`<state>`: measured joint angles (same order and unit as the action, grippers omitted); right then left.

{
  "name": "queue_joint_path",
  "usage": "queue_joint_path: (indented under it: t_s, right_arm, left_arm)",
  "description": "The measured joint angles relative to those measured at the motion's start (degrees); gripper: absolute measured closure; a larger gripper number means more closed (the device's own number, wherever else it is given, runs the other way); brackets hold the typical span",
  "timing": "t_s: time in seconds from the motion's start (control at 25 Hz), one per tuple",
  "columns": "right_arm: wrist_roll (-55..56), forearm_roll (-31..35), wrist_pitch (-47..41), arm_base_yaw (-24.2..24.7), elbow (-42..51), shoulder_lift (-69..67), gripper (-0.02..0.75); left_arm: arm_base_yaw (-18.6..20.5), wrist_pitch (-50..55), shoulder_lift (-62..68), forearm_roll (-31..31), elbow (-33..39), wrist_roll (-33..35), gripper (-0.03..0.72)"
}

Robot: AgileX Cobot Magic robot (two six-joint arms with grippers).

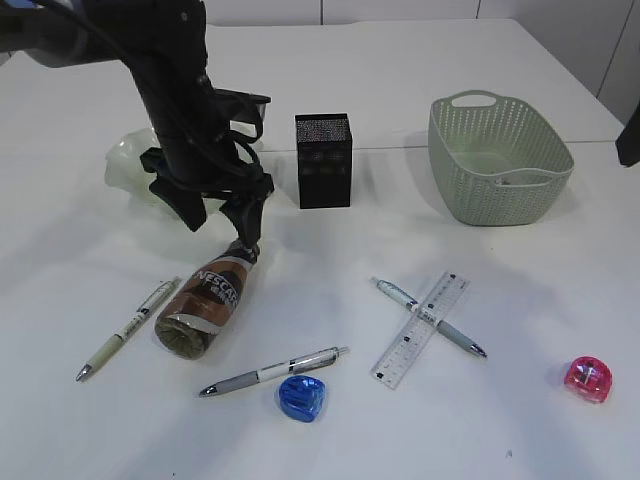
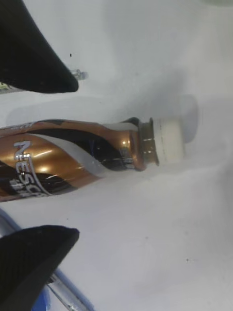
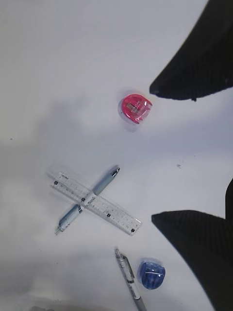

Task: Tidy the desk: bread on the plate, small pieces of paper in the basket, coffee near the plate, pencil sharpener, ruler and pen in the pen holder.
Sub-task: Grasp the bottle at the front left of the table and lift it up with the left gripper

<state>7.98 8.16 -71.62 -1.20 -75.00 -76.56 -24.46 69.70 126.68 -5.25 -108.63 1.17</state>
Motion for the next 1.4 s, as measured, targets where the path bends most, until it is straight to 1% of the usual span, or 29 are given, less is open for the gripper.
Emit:
queue_joint_path:
  t_s: [0.72, 1.4]
  right_arm:
    - [0.0, 0.0, 0.0, 0.0, 0.0, 0.0, 0.186]
    - [0.0, -0.3, 0.0, 0.0, 0.0, 0.0, 0.187]
  left_arm:
    - [0.0, 0.0, 7.5, -0.2, -1.1, 0.0, 0.095]
    - [0.0, -0.2, 9.6, -0.2, -1.1, 0.0, 0.103]
